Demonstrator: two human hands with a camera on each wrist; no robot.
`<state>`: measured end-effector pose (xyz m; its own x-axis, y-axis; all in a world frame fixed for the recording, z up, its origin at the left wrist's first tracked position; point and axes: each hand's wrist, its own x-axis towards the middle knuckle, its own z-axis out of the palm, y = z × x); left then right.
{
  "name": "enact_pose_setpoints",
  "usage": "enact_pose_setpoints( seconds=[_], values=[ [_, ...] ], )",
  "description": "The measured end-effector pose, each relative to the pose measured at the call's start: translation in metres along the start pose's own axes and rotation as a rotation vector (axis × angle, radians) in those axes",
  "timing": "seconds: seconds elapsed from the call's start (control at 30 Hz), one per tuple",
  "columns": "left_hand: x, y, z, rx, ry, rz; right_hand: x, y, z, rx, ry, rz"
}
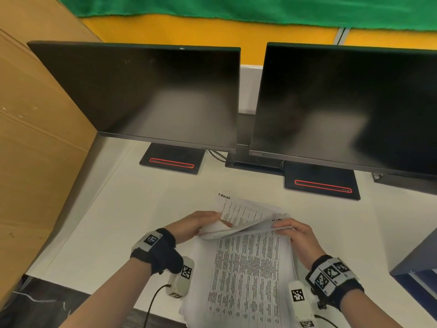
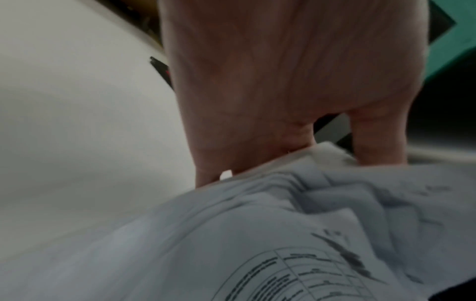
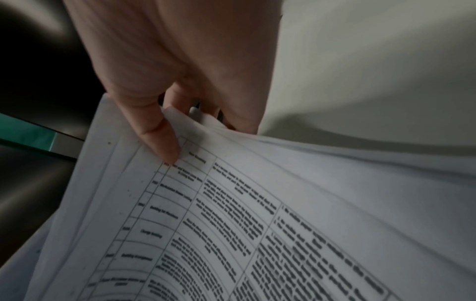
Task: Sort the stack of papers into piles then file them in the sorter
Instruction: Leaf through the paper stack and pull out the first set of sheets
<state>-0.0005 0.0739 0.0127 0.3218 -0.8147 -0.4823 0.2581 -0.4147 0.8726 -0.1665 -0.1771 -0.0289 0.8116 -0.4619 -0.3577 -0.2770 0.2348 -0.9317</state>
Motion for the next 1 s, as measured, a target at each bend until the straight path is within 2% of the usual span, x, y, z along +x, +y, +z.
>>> enact_pose_setpoints(
  seconds=[0.1, 0.17, 0.27, 0.3, 0.33, 0.47, 0.5, 0.57, 0.67, 0.77, 0.9, 1.0],
  values=[
    [0.005, 0.012, -0.002, -0.071, 0.087, -0.082, 0.001, -0.001, 0.001, -0.006, -0.008, 0.043],
    [0.018, 0.017, -0.004, 0.081, 0.216, -0.082, 0.002, -0.001, 0.000, -0.020, -0.014, 0.047],
    [0.045, 0.010, -0.017, 0.378, 0.523, -0.026, 0.000, -0.002, -0.001, -0.053, -0.012, 0.037],
    [0.052, 0.008, -0.023, 0.468, 0.566, -0.008, -0.001, -0.002, -0.001, -0.057, -0.016, 0.031],
    [0.060, 0.006, -0.029, 0.563, 0.550, -0.006, -0.002, -0.003, -0.001, -0.057, -0.021, 0.026],
    [0.084, 0.001, -0.043, 1.046, 0.295, -0.105, -0.003, -0.004, -0.002, -0.051, -0.028, 0.010],
    [0.086, 0.000, -0.042, 1.124, 0.273, -0.115, -0.003, -0.005, -0.002, -0.054, -0.027, 0.004],
    [0.083, 0.005, -0.036, 1.215, 0.352, -0.052, -0.003, -0.005, -0.001, -0.061, -0.026, -0.003],
    [0.074, 0.009, -0.030, 1.292, 0.525, 0.094, -0.001, -0.002, -0.003, -0.080, -0.022, 0.003],
    [0.061, 0.012, -0.026, 1.271, 0.555, 0.155, 0.000, -0.001, -0.005, -0.096, -0.020, 0.007],
    [0.046, 0.016, -0.030, 1.101, 0.682, 0.189, 0.000, -0.006, -0.006, -0.082, -0.004, -0.010],
    [0.037, 0.016, -0.036, 1.109, 0.735, 0.186, 0.003, -0.009, -0.006, -0.110, -0.023, -0.008]
  ],
)
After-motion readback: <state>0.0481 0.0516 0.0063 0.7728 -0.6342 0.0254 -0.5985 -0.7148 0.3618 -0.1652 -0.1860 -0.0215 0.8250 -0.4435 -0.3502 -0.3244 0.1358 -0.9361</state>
